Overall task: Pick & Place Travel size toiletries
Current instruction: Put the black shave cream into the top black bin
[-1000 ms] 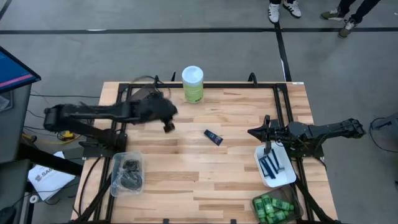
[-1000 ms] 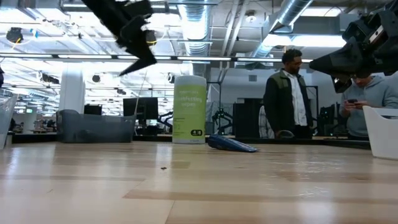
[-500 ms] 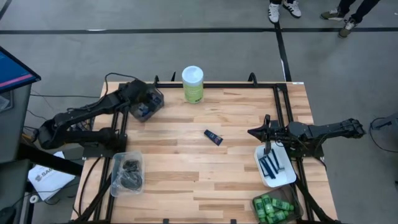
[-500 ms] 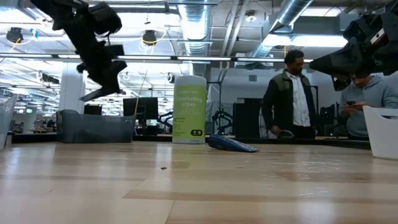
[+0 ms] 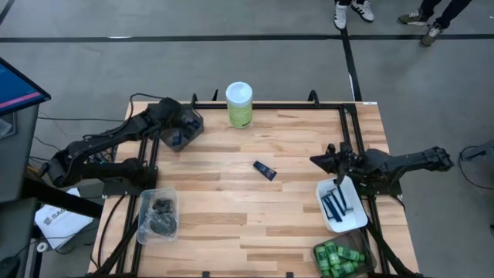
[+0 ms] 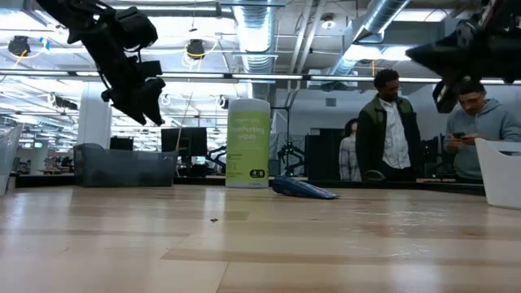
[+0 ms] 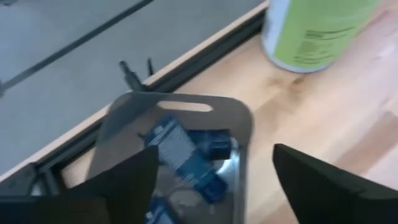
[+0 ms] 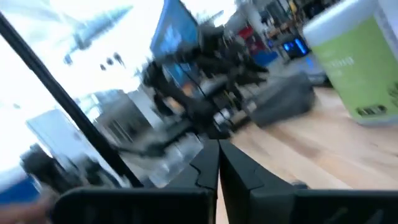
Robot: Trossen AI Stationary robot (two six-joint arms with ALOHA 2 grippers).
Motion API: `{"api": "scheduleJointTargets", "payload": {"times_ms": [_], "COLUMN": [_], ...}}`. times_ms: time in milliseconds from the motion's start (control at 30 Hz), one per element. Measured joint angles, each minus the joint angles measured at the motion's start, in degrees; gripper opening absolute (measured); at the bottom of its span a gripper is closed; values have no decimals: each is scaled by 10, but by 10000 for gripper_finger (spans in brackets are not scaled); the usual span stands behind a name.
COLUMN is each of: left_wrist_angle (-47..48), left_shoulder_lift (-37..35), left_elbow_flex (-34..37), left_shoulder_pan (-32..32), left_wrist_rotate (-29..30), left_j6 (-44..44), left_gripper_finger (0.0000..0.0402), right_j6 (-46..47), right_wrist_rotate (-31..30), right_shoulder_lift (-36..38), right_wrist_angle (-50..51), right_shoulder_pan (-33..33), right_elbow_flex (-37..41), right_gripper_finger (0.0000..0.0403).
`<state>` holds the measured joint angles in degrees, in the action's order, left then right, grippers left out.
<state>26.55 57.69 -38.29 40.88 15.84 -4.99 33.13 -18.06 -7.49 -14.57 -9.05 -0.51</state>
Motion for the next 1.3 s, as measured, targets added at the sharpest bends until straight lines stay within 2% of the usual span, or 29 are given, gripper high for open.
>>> {"api": "scheduleJointTargets", "payload": {"times_ms": [100, 200, 500, 733, 833, 967, 1100, 1300], "left_wrist_angle": [0, -1, -2, -22, -26, -25, -25, -25], "left_shoulder_lift": [0, 0, -19, -87, -117, -150, -169, -176], "left_elbow_flex": [-15, -37, -114, -139, -140, -140, -140, -140], "left_shoulder_pan": [-6, -19, -81, -124, -131, -133, -133, -133], "left_wrist_rotate": [-33, -56, -96, -101, -101, -100, -99, -99], "left_j6": [0, -4, -16, -48, -68, -82, -90, -90], "left_gripper_finger": [335, 343, 314, 297, 297, 297, 297, 297], "right_j6": [53, 113, 170, 189, 169, 104, 44, 10], "right_wrist_rotate": [0, -1, -36, -43, -43, -43, -43, -43], "right_shoulder_lift": [0, 0, 0, 0, -7, -68, -163, -349], "right_wrist_angle": [-55, -90, -101, -80, -80, -80, -64, 100], "right_shoulder_pan": [7, 12, 48, 87, 102, 119, 137, 162], "right_elbow_flex": [0, 0, 0, -16, -36, -80, -149, -297], "right_gripper_finger": [5, 5, 5, 11, 15, 16, 25, 71]}}
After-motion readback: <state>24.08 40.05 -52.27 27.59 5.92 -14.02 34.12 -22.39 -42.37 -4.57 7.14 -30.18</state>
